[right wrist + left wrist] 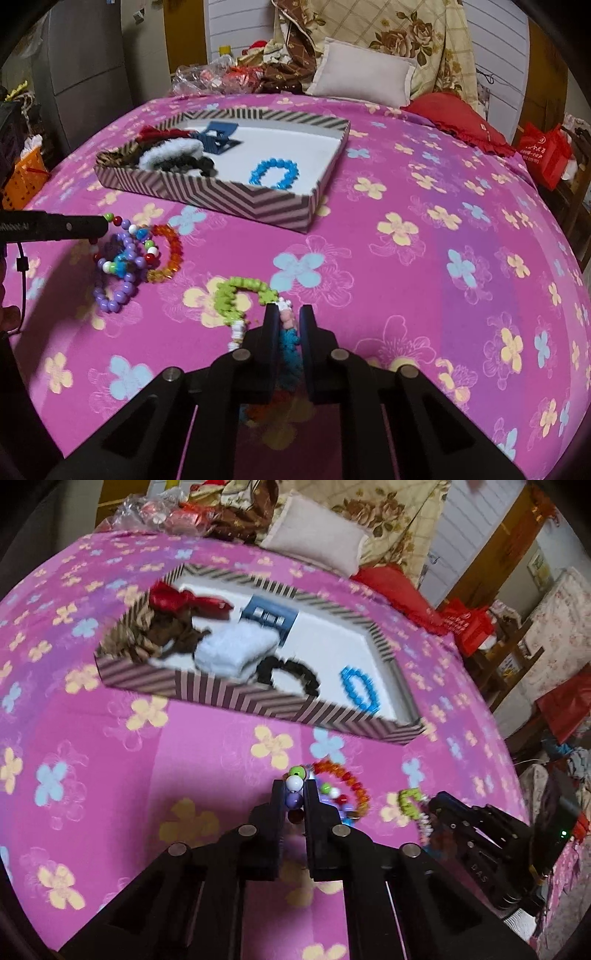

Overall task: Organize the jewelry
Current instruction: 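Carry both bracelets into the box and open both tools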

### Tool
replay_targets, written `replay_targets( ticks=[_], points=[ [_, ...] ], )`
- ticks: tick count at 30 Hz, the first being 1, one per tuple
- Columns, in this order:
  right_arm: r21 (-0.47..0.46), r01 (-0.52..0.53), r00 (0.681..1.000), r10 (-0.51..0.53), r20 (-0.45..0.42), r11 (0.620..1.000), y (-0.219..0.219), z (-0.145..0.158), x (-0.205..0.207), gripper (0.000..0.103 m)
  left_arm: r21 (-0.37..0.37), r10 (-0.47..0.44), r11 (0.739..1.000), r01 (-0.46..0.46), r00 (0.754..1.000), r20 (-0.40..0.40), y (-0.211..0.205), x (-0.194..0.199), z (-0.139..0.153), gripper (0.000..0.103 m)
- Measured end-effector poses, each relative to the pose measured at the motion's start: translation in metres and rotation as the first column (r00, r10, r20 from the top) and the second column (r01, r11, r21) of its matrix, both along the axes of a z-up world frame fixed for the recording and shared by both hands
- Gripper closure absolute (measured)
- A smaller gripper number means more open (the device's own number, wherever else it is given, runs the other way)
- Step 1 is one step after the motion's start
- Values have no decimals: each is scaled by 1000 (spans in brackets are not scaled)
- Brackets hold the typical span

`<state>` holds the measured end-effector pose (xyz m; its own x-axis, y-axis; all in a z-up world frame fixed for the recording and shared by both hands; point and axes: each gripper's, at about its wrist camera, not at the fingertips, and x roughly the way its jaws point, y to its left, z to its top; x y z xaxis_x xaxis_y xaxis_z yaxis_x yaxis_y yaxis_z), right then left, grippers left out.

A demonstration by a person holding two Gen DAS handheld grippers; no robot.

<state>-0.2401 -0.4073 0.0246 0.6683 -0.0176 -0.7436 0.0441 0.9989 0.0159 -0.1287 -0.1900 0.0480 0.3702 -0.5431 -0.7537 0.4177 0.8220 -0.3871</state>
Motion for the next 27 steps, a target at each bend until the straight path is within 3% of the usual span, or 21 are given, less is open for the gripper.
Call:
replay_targets(
  ticks=[5,6,13,16,18,19,23,27],
  points=[
    [-1,-22,997,22,69,1000,9,30,-6,92,-12,1,1000,-1,1000,27,9,-2,24,94],
    [5,-29,996,29,82,1000,10,37,-7,101,-13,7,1000,-7,999,35,12,-2,29,94],
    [9,-66,993,65,103,998,13,65,-3,101,10,24,1000,-25,995,93,21,-5,55,94],
    [31,-75,994,73,78,997,8,58,-1,98,29,25,999,-29,992,123,23,-9,60,94],
    [14,-72,997,72,20,997,7,43,4,80,38,23,999,-29,991,134,25,-10,62,94],
    [5,-71,997,71,-3,997,7,37,6,77,44,21,999,-27,990,138,25,-11,62,94],
    [-8,-72,993,71,-94,997,8,7,11,77,58,14,998,-22,990,142,24,-14,61,94],
    [32,-81,993,83,-86,996,5,5,-4,77,68,13,997,-23,989,145,24,-13,59,94]
  ],
)
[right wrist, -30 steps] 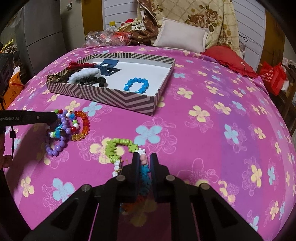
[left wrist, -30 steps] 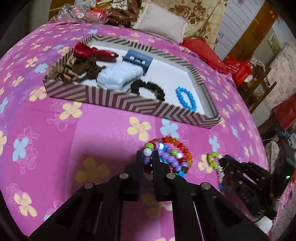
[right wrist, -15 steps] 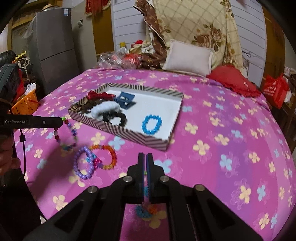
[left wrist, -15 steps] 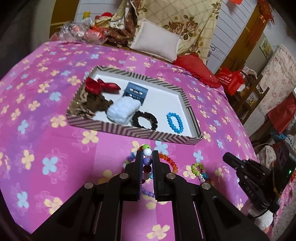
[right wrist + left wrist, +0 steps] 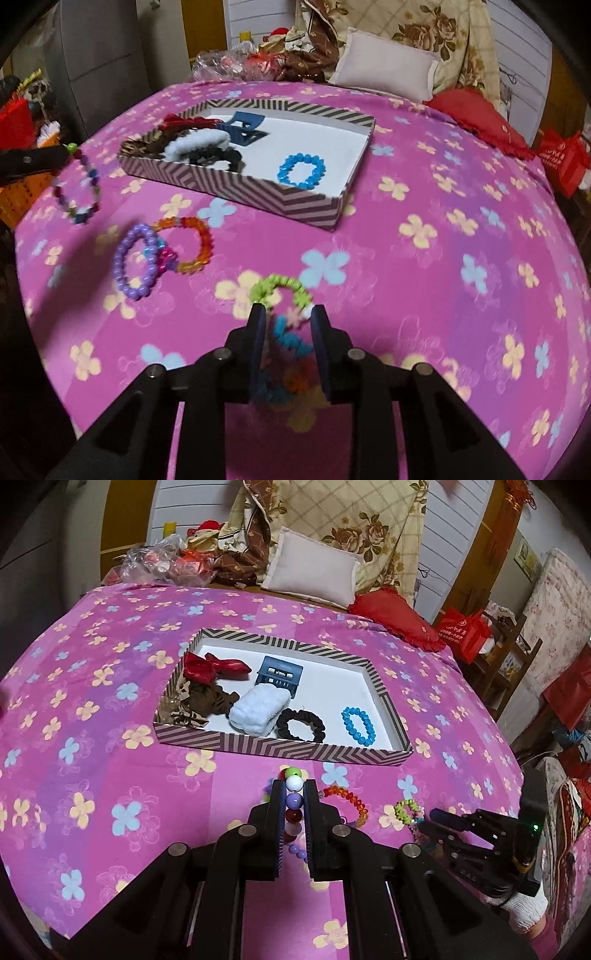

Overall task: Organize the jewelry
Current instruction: 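Carry both bracelets into the box and open both tools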

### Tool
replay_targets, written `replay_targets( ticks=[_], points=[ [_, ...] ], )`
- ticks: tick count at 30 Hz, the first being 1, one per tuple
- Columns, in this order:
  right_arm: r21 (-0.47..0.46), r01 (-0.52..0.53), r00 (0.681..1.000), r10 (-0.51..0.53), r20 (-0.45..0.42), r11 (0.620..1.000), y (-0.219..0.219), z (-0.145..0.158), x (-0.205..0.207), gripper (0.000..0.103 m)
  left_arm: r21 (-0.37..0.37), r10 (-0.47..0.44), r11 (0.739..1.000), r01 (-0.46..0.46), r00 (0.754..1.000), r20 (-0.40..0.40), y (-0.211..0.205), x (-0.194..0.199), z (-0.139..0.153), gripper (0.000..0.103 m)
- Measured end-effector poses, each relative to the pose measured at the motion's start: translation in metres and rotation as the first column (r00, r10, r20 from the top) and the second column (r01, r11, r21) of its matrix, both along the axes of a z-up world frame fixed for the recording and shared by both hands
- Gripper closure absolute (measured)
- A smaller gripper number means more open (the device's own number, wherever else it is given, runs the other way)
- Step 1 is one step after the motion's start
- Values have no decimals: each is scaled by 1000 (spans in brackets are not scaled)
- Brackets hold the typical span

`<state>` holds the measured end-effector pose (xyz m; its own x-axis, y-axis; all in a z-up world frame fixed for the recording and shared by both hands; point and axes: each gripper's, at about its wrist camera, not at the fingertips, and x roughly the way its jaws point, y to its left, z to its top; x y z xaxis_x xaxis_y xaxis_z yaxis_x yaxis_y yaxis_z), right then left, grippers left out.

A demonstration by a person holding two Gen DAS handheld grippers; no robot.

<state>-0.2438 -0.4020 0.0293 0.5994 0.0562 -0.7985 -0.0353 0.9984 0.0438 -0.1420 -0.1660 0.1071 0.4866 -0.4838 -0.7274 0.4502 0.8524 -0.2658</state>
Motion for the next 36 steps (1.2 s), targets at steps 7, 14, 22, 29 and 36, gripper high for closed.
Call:
replay_targets(
  ticks=[7,14,22,29,36],
  points=[
    [50,15,1000,-15,6,999,-7,-9,2,92,2,-5,1000,5,1000,-11,-6,-1,-3,94],
    [143,15,997,-26,72,990,-19,19,-5,97,12,-7,1000,7,1000,11,-5,1,7,94],
    [142,-35,984,9,179,989,-16,79,3,97,23,-18,1000,17,999,35,-15,8,23,94],
    [105,-60,975,35,220,993,-9,108,27,97,54,-29,998,25,997,67,-30,18,33,94],
    [90,-67,975,46,216,994,-9,113,59,97,96,-34,995,25,995,91,-46,29,32,94]
  ],
)
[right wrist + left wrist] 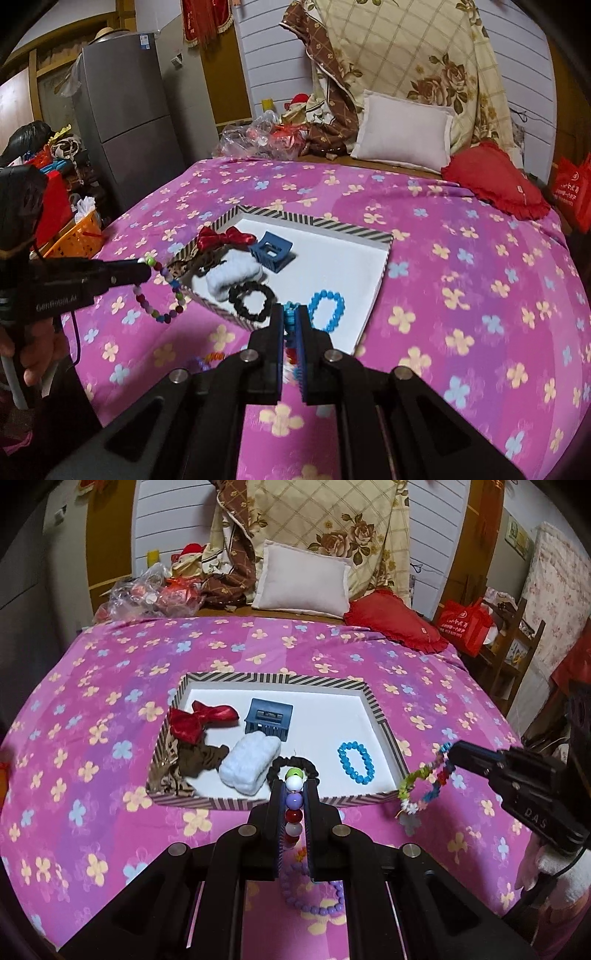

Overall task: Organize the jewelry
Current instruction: 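Carry both bracelets into the box and open both tools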

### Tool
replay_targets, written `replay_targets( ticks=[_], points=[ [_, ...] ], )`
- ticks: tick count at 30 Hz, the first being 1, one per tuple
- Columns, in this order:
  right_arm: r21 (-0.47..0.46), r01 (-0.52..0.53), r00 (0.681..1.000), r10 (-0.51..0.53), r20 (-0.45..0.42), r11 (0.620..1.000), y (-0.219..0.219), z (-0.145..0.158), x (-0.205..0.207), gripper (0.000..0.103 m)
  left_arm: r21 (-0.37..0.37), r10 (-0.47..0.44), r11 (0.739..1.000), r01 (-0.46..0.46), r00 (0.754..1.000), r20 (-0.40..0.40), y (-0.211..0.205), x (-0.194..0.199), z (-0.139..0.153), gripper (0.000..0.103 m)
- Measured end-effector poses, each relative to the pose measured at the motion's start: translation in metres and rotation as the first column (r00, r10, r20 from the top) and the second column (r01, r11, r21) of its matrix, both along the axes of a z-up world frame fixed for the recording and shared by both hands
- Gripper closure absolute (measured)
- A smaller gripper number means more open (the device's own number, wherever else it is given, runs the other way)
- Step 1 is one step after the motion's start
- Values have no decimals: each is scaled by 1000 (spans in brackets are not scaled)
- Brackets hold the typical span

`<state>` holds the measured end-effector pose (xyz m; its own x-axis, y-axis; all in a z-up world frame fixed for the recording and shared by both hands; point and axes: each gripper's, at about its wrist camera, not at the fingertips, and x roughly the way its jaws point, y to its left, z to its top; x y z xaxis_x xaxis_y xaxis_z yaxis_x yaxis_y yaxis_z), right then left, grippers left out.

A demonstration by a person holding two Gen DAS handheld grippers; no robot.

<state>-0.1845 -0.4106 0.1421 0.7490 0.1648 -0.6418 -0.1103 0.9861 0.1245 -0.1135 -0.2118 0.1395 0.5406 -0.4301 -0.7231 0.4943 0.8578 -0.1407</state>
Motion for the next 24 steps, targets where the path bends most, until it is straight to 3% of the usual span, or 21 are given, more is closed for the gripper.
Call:
replay_targets(
  ticks=[15,24],
  points=[
    [-10,10,998,-10,-55,1000,-17,-18,89,97,70,-26,997,26,1000,0,-52,38,-20,94],
    [36,37,996,-34,-82,999,-31,-42,157,97,77,-20,997,22,1000,-21,-77,70,-26,94]
  ],
)
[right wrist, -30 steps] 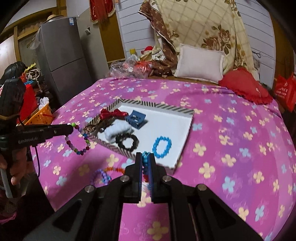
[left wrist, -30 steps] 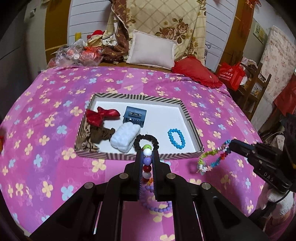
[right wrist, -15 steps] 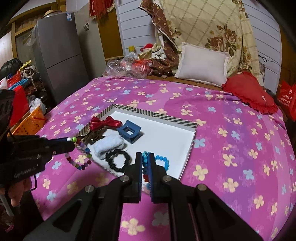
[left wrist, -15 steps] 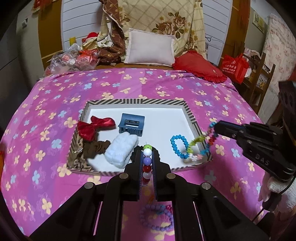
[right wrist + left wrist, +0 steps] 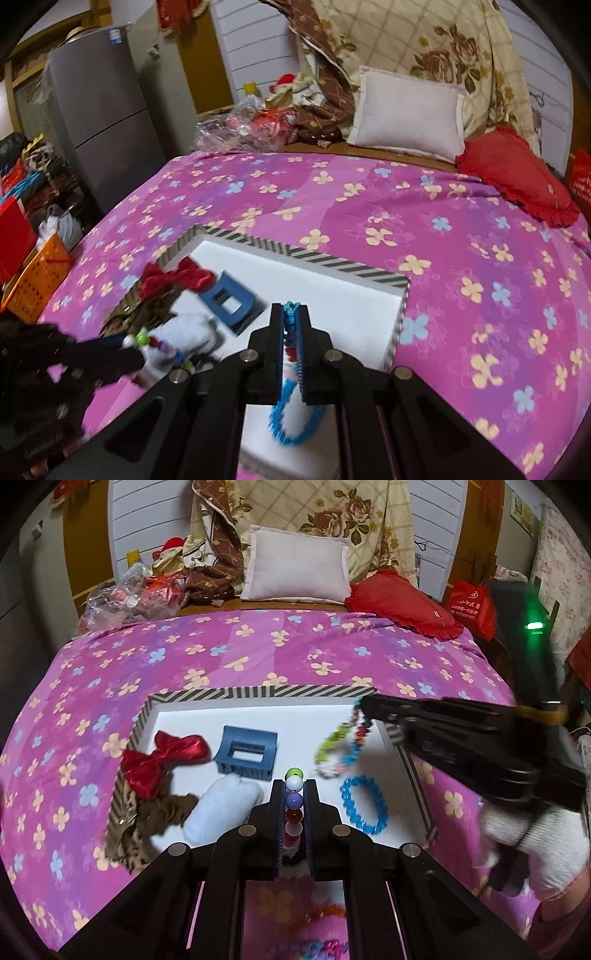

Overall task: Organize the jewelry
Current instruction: 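Carry both bracelets into the box and open both tools, then withdraw both tools to the purple and orange bead bracelets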

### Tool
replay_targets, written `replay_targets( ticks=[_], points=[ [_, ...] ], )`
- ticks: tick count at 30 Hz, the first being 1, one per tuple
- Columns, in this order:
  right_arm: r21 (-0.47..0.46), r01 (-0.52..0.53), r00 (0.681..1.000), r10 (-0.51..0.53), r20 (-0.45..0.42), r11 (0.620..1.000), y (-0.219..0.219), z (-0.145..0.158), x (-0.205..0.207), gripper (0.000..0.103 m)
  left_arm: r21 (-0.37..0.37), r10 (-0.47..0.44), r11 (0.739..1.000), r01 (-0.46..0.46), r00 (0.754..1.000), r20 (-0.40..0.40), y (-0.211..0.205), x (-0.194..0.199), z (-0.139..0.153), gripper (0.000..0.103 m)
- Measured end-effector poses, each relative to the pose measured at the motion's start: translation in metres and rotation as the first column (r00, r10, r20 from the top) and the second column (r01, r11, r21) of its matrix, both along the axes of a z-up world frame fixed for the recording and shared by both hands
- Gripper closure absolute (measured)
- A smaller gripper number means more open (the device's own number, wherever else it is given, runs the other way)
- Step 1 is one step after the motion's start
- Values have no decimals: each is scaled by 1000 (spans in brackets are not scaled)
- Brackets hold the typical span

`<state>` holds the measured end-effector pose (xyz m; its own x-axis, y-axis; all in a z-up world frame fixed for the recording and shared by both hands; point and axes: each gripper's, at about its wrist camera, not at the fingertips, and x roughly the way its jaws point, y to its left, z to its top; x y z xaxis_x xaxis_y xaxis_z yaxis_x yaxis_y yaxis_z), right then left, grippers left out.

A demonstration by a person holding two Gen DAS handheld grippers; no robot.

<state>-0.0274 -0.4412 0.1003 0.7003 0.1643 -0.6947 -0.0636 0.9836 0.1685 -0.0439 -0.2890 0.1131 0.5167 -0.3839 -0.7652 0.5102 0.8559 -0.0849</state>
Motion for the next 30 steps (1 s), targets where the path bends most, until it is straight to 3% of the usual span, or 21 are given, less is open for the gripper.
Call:
replay_targets(
  ticks=[9,14,18,21,26,27,30],
  points=[
    [-113,92,992,-101,-76,989,-34,-47,38,97,-85,-19,996,10,994,-108,-32,36,-18,94],
    [-104,99,994,-104,-43,990,-38,-48,38,97,-38,56,997,-64,981,-186,-36,63,-56,94],
    [-64,102,995,-103,-14,993,-40,-41,29,87,26,89,996,-86,977,-191,-33,70,-76,94],
    [-44,103,995,-103,-2,994,-40,-37,19,77,43,105,994,-98,973,-207,-29,73,-85,94],
    [-23,109,994,-109,19,994,-41,-28,1,73,64,106,993,-96,977,-186,-33,67,-85,94],
    [-19,112,994,-111,20,994,-41,-26,-2,72,63,105,994,-95,977,-185,-33,66,-84,93],
    [-18,111,993,-110,29,994,-41,-20,-16,68,69,97,994,-87,981,-169,-29,61,-80,77]
  ],
)
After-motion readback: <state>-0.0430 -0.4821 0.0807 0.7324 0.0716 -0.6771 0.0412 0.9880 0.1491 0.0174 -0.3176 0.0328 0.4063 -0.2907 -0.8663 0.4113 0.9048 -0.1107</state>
